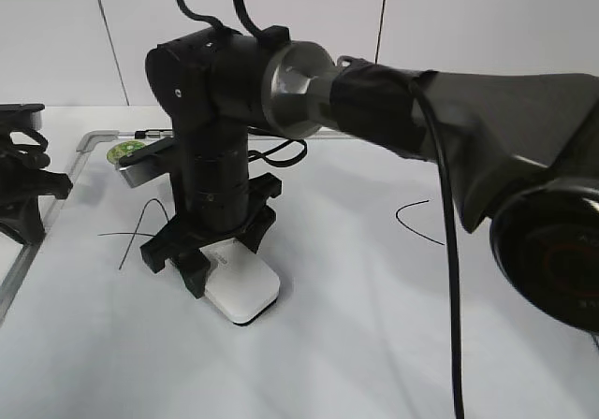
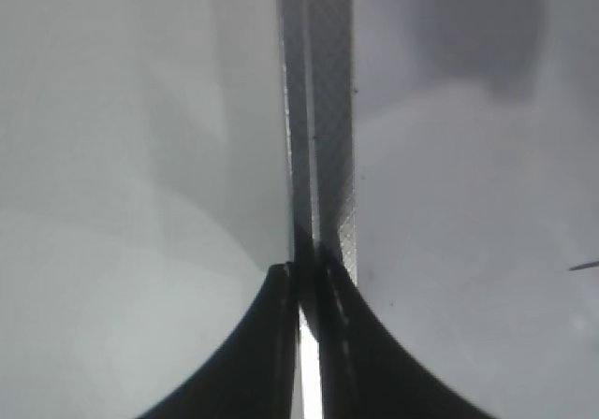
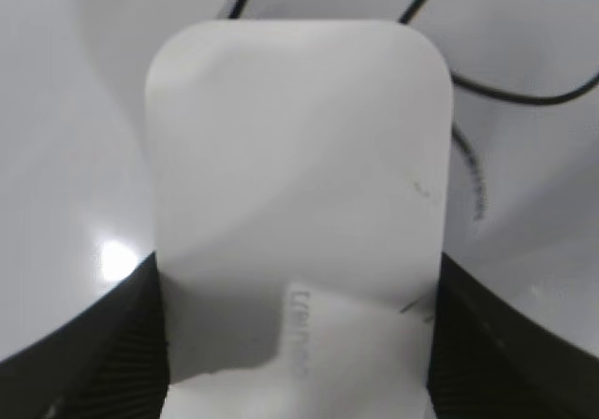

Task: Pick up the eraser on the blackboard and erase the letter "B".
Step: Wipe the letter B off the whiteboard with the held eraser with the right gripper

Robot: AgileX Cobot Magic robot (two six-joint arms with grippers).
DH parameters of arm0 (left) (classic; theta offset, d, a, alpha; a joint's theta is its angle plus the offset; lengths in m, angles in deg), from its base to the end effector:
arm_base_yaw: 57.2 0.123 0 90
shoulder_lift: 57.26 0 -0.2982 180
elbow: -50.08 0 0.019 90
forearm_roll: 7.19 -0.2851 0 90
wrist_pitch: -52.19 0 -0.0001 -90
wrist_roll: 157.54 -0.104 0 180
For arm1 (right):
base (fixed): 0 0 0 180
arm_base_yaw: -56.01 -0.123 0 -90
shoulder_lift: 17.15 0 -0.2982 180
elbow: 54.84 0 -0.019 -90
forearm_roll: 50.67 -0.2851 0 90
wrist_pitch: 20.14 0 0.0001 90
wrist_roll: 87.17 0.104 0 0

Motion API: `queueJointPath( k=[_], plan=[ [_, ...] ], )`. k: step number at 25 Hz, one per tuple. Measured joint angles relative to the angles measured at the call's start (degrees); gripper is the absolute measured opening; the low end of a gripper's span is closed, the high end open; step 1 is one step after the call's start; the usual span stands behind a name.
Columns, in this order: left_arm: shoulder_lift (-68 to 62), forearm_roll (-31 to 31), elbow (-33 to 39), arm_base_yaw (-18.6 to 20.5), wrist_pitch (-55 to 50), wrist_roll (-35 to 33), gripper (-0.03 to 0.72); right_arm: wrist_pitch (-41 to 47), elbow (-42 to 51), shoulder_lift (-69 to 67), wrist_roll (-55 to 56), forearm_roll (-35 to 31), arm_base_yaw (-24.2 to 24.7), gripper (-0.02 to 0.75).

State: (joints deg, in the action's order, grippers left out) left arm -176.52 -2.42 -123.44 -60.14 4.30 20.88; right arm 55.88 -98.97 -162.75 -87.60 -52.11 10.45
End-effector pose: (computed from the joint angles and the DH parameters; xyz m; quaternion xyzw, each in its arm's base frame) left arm 0.3990 -0.0269 0.1289 0.0132 0.9978 -0.0330 0.0551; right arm 0.3719 0.3828 0.1495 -0.3880 0.9213 0.0197 0.0155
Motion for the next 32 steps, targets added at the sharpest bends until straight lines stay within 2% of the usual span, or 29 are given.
queueJointPath(
  k=[14, 20, 32],
  plan=[
    [0.00, 0.10, 0.00, 0.00, 0.00, 0.00, 0.016, -5.65, -0.41, -0.35, 0.43, 0.59, 12.16, 0.540],
    [0.00, 0.10, -0.12, 0.00, -0.12, 0.00, 0.015, -5.65, -0.63, -0.35, 1.09, 1.04, 12.04, 0.540],
    [0.00, 0.00, -0.12, 0.00, -0.45, 0.00, 0.015, -4.67, -3.82, -1.67, 0.43, 3.07, 8.15, 0.540]
  ],
)
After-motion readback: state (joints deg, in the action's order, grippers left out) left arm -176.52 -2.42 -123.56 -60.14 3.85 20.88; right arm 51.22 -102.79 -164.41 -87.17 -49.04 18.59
